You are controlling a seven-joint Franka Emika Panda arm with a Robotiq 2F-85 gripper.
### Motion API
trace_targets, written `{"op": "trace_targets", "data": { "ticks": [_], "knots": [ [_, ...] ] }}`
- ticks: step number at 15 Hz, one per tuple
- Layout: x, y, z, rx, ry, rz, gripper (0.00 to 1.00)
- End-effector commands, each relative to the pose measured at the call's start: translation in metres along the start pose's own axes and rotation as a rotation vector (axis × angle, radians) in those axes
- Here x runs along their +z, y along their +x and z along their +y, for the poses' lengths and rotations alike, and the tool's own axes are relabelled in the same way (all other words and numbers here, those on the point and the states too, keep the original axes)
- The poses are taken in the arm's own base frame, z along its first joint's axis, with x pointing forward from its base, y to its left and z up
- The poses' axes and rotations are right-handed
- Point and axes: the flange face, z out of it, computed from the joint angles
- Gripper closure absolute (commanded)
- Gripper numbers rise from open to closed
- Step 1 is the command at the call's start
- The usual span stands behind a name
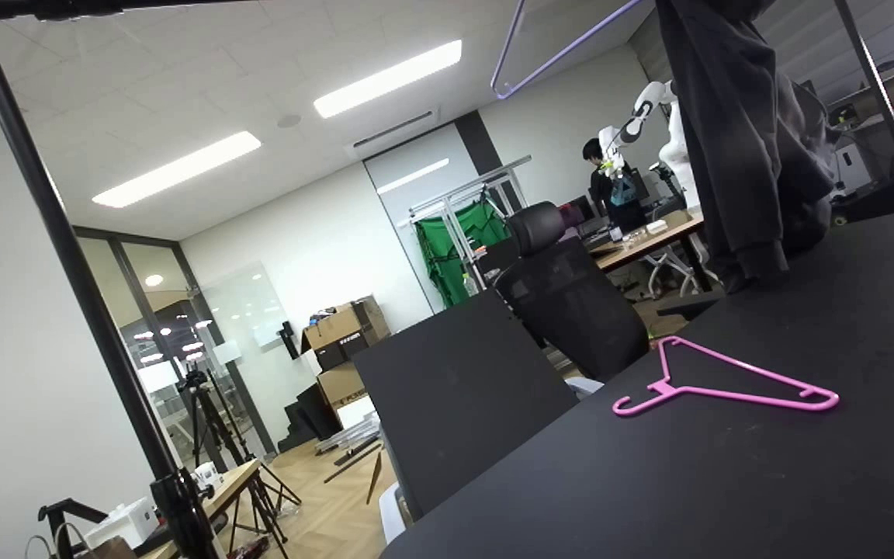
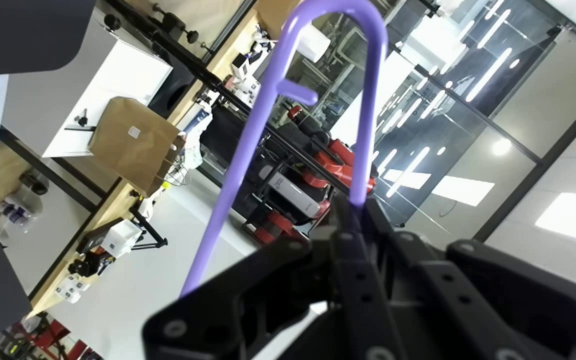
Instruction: Take the blue hanger from the table and place it on the rack
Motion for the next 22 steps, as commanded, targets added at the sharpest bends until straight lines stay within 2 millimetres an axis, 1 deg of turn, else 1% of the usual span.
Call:
{"op": "trace_targets", "data": {
  "ticks": [1,5,9,12,16,22],
  "knots": [
    [-0.003,0.030,0.000,-0.029,0.031,-0.009,0.98],
    [0.000,0.055,-0.004,-0.077,0.054,-0.002,0.98],
    [0.002,0.074,-0.002,-0.099,0.069,0.007,0.98],
    [0.001,0.087,0.004,-0.107,0.077,0.022,0.98],
    [-0.002,0.103,0.017,-0.104,0.092,0.053,0.98],
    [-0.001,0.121,0.033,-0.094,0.111,0.074,0.98]
  ]
}}
